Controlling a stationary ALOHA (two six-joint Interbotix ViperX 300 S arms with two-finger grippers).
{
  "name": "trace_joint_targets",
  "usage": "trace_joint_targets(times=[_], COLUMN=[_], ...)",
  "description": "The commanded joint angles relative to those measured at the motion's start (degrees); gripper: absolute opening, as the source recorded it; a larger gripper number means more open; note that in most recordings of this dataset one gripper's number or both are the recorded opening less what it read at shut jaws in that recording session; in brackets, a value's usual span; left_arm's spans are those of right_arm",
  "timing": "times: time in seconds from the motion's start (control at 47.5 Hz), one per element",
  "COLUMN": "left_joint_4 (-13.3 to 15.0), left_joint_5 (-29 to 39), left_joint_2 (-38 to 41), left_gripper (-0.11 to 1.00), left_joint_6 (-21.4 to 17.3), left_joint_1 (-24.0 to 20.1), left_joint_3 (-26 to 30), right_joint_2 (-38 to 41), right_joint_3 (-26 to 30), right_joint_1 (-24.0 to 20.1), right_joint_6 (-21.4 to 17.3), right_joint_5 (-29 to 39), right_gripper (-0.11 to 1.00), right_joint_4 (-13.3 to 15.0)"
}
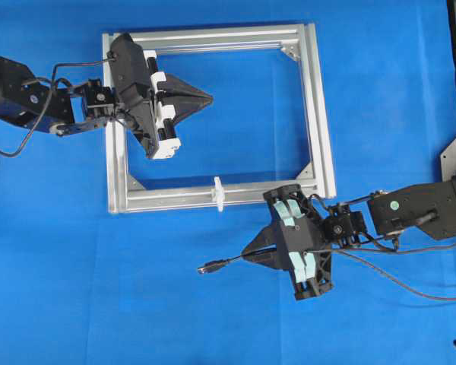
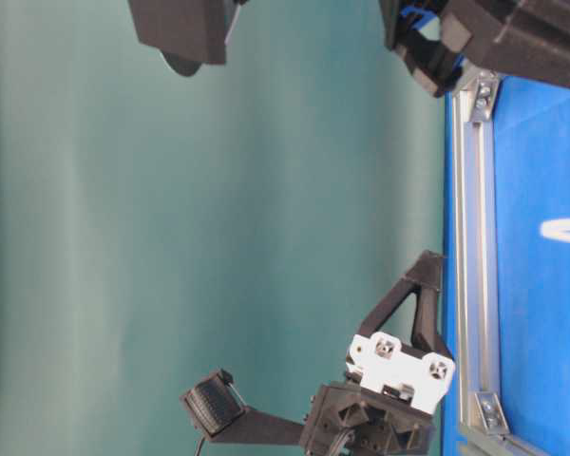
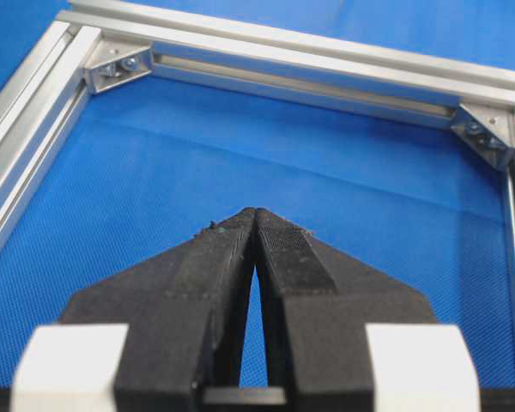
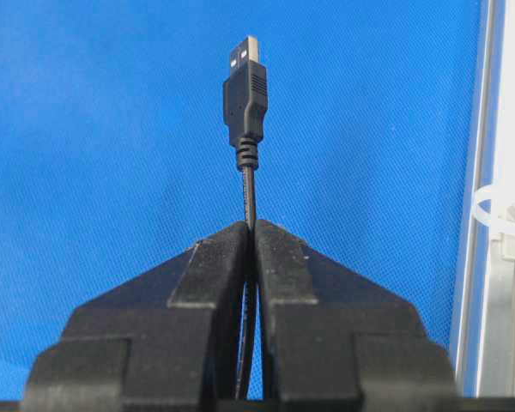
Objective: Insert the wire through the string loop located in the center.
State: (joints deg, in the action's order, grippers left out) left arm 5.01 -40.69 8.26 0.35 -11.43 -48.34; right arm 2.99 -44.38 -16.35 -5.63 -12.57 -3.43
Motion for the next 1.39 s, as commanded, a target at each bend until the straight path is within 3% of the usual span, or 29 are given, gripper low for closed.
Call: trace_joint_targets(times=[0.0,0.126,0.316,0.358,0.548,0.737,0.969,1.369], left_joint_4=[-0.2,-0.2,-0.1,-0.2,-0.4,-0.4,-0.4,-0.4], left_joint_5=[-0.3,-0.3,-0.3,-0.2,2.7,7.1,12.0,12.0], left_joint_2=[-1.8,-1.8,-2.5,-3.2,-7.2,-11.6,-18.1,-29.4], left_gripper=[0.0,0.0,0.0,0.0,0.0,0.0,0.0,0.0], left_joint_6=[0.0,0.0,0.0,0.0,-0.1,-0.2,-0.5,-0.6], left_joint_1=[0.2,0.4,1.0,1.1,1.8,3.3,5.5,6.1], left_joint_3=[0.5,0.7,0.4,0.3,-0.5,-1.1,-2.0,-10.2], right_joint_2=[-0.8,-0.9,-3.2,-4.2,-11.6,-20.4,-32.3,-42.7], right_joint_3=[1.2,1.1,0.9,0.6,-1.3,-5.4,-10.2,-14.2], right_joint_1=[-0.1,-0.1,0.2,0.3,1.8,5.0,9.1,13.5], right_joint_6=[-0.1,-0.1,0.1,0.3,0.4,1.4,3.5,4.3], right_joint_5=[-0.4,-0.2,0.0,0.4,4.0,5.5,5.5,8.1], right_gripper=[0.02,0.25,0.81,0.87,0.76,0.76,0.76,0.76], right_joint_4=[-0.1,-0.1,0.0,0.0,1.0,3.0,3.3,4.2])
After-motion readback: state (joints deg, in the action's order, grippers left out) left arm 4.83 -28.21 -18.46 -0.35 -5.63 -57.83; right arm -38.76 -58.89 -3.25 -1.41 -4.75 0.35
